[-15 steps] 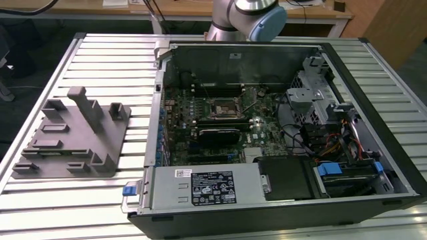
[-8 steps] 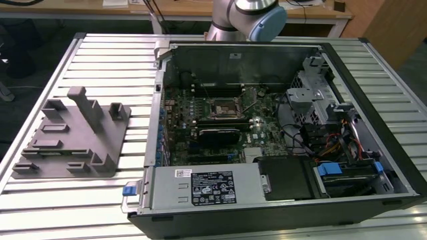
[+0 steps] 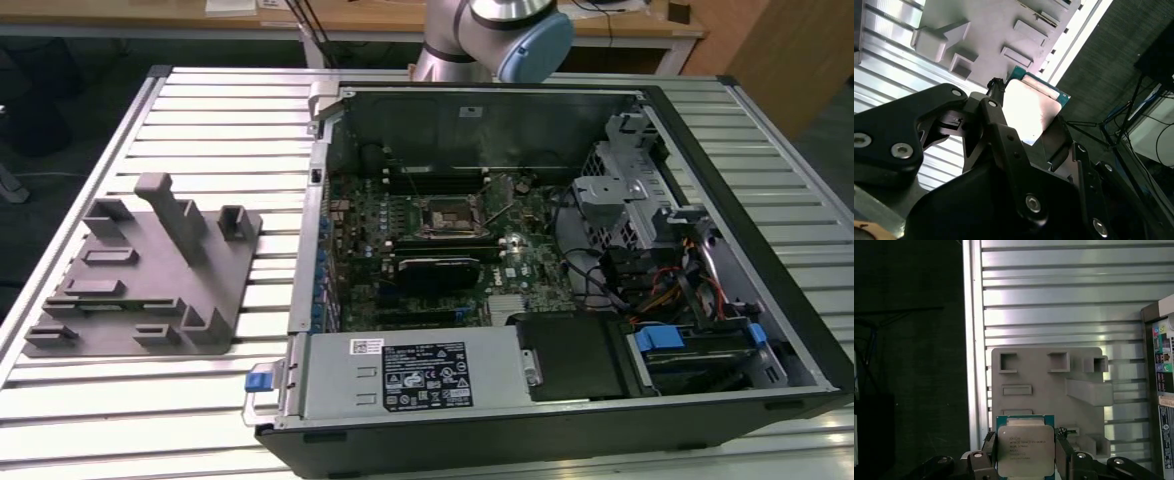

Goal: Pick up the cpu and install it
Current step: 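Pick up the cpu and move it towards the insertion slot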

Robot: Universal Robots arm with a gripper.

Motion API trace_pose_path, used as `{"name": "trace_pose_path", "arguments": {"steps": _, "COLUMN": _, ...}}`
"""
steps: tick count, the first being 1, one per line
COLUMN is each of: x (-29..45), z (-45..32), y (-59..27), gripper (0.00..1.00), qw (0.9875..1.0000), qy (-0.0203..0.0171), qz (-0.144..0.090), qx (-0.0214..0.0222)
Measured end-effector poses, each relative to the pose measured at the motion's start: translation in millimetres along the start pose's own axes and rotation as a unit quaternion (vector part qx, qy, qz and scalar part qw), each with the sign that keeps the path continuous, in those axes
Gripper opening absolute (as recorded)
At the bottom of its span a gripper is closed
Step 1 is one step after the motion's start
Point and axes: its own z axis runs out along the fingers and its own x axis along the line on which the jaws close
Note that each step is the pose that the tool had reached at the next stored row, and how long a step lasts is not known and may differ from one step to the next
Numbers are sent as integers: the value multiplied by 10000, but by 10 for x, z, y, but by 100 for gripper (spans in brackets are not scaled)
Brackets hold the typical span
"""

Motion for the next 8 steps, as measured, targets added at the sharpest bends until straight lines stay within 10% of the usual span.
{"name": "trace_pose_path", "arguments": {"steps": 8, "x": -12, "z": -3, "y": 2, "gripper": 55, "qw": 10000, "qy": 2, "qz": 1, "qx": 1}}
